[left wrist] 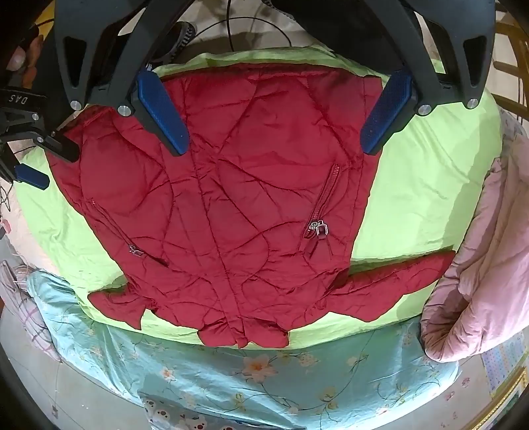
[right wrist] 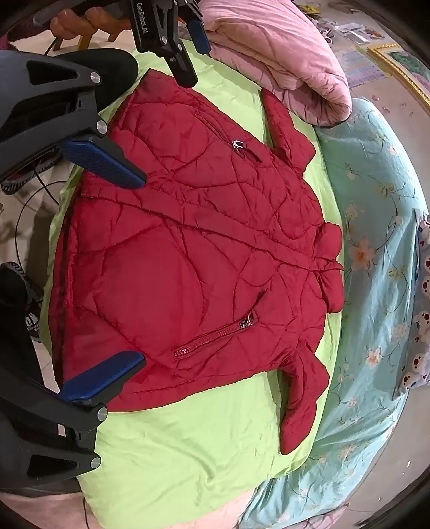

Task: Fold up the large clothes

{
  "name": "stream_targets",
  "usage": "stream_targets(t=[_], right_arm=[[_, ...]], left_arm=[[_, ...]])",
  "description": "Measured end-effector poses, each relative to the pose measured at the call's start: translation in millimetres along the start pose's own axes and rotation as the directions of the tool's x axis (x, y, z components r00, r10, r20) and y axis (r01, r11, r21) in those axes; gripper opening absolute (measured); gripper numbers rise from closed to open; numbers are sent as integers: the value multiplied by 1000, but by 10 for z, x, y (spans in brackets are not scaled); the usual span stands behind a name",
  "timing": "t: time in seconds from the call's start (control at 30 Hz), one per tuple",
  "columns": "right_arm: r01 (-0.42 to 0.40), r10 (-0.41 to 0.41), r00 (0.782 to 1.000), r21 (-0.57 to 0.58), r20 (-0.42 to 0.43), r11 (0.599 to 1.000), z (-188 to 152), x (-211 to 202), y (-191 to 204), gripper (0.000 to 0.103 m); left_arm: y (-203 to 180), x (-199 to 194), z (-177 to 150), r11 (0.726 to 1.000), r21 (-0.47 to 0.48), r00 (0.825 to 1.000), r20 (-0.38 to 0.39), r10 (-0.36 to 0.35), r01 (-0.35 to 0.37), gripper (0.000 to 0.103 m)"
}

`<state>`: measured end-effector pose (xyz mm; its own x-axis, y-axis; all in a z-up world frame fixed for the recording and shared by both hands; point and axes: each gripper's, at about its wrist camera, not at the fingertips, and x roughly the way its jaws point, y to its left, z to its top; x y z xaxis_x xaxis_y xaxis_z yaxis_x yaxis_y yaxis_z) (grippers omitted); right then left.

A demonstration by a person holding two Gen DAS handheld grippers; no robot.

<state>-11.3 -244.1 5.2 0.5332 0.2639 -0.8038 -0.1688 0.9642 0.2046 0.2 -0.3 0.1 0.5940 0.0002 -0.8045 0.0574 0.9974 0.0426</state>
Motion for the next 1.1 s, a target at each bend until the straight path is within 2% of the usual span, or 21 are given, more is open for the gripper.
stream_targets(t=[0.37,0.97,1.1], right_arm=[[0,0,1000,0,6,1000,22,-5,-7,99],[2,-2,1000,-2,6,1000,44,-6,4,99],[3,-3,1000,-5,7,1000,43,-16,18,99]], left_arm=[[-26,-40,29,1000,-2,1000,-4,-6,6,103],[5,-10,22,1000,-10,999,31,-24,24,103],[22,-2,21,1000,-14,999,17,-27,27,103]])
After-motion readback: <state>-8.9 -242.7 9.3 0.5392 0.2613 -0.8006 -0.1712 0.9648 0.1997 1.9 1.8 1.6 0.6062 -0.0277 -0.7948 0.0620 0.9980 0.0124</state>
